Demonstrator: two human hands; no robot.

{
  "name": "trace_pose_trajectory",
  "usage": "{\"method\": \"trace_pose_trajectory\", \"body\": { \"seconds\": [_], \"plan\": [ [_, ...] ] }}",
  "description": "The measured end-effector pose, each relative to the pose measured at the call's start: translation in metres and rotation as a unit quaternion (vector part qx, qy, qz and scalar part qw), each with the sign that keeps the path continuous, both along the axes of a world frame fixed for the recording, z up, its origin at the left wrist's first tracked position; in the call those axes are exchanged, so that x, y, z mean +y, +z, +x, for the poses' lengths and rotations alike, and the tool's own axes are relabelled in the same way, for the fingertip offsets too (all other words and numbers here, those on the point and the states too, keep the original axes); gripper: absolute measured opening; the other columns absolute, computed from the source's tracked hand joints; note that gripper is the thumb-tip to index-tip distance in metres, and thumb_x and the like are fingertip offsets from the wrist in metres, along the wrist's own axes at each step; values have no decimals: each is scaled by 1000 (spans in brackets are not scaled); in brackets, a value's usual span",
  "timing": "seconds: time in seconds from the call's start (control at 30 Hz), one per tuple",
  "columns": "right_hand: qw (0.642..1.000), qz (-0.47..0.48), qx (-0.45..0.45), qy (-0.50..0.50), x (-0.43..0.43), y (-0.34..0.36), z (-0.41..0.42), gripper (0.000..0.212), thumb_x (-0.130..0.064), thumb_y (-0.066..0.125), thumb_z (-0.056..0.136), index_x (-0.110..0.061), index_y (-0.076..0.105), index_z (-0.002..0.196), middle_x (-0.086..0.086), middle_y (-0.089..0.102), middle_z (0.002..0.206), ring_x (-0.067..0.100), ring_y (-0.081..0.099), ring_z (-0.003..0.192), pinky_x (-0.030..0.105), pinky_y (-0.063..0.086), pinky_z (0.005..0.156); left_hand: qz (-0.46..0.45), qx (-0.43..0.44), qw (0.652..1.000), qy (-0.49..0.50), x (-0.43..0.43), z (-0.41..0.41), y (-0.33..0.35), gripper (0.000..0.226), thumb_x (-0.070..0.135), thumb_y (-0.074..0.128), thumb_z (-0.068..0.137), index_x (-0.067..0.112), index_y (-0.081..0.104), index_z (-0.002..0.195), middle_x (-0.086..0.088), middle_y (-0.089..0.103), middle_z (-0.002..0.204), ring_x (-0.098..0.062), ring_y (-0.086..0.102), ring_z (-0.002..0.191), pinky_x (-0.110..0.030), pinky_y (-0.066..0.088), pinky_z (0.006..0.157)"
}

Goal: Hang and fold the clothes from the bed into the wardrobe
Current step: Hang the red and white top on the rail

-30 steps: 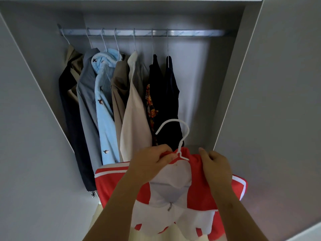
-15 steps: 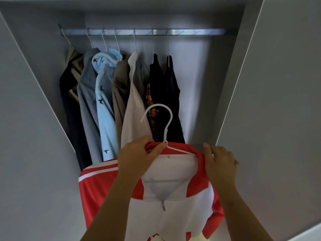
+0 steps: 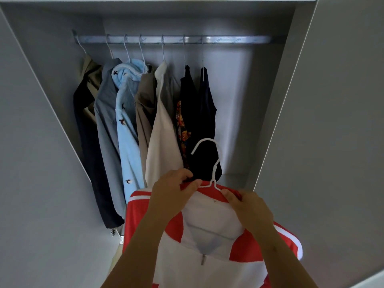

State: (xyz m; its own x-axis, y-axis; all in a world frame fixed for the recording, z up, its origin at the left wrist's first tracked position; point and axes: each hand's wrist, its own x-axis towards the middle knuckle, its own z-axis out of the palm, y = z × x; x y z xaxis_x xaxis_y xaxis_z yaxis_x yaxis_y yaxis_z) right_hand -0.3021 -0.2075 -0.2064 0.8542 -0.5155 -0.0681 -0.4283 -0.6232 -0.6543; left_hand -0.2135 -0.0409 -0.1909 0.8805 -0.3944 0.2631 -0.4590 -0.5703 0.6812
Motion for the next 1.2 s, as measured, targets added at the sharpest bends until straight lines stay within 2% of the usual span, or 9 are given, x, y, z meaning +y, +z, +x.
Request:
{"method": "trace_pose_trajectory", "body": {
  "seconds": [0.1, 0.17, 0.27, 0.37, 0.67, 0.87, 0.97, 1.07, 1.2],
  "plan": [
    [990, 134, 25, -41, -10, -4, -6, 49, -45, 56, 88, 2, 68, 88, 17, 69, 80, 30, 66, 80, 32, 48, 63, -50, 61, 997, 21, 0, -1, 2, 25, 37, 57, 88, 25, 57, 110, 7, 60, 100, -8, 56, 89, -17, 42, 71],
    [969, 232, 52, -61, -10, -6, -13, 45, -39, 58, 89, 3, 68, 102, 19, 69, 93, 32, 65, 88, 39, 51, 79, -93, 144, 985, 28, -3, -3, 3, 27, 36, 56, 89, 30, 50, 115, 7, 61, 92, -7, 58, 81, -14, 39, 62],
    [927, 352, 73, -110, -9, -11, -19, 39, -35, 60, 89, -5, 64, 113, 11, 67, 89, 26, 62, 81, 33, 50, 67, -165, 229, 959, 28, -9, -5, 5, 27, 37, 57, 90, 31, 47, 114, 5, 60, 82, -10, 61, 76, -14, 41, 57],
    [886, 424, 73, -174, -11, -14, -23, 41, -33, 60, 89, -2, 60, 115, 16, 65, 92, 31, 60, 82, 34, 47, 65, -170, 240, 955, 28, -14, -4, 5, 24, 37, 54, 92, 32, 45, 113, 5, 60, 85, -6, 60, 74, -13, 40, 55],
    [858, 480, 5, -183, -30, -5, -23, 27, -32, 54, 92, -7, 62, 93, 16, 64, 88, 31, 59, 78, 36, 49, 64, -214, 239, 946, 54, -43, 5, 4, 15, 26, 53, 92, 23, 57, 106, 2, 63, 93, -5, 60, 75, -2, 39, 45],
    [841, 510, -56, -169, -51, 5, -23, 28, -33, 53, 91, -8, 64, 93, 15, 69, 82, 32, 63, 79, 39, 52, 64, -234, 257, 937, 40, -67, 6, 1, 10, 22, 53, 92, 25, 62, 91, 4, 64, 89, -9, 63, 76, -16, 47, 61],
    [831, 531, -85, -141, -58, 11, -13, 30, -30, 55, 90, -8, 61, 110, 18, 68, 99, 36, 63, 91, 44, 53, 77, -216, 242, 945, 34, -74, 17, 5, 13, 21, 52, 92, 27, 62, 87, 5, 65, 88, -10, 63, 78, -23, 50, 69],
    [847, 510, -111, -103, -64, 19, 4, 35, -22, 57, 89, -9, 55, 122, 17, 65, 109, 36, 61, 98, 46, 51, 86, -228, 223, 947, 36, -81, 33, 13, 14, 20, 53, 92, 27, 63, 85, 5, 66, 89, -9, 64, 79, -21, 50, 68],
    [877, 458, -134, -57, -80, 30, 36, 26, -16, 58, 88, -14, 60, 114, 11, 70, 101, 30, 65, 93, 40, 55, 76, -218, 174, 960, 20, -91, 65, 26, 17, 21, 51, 93, 31, 60, 83, 8, 65, 90, -12, 62, 85, -15, 42, 65]
  ]
}}
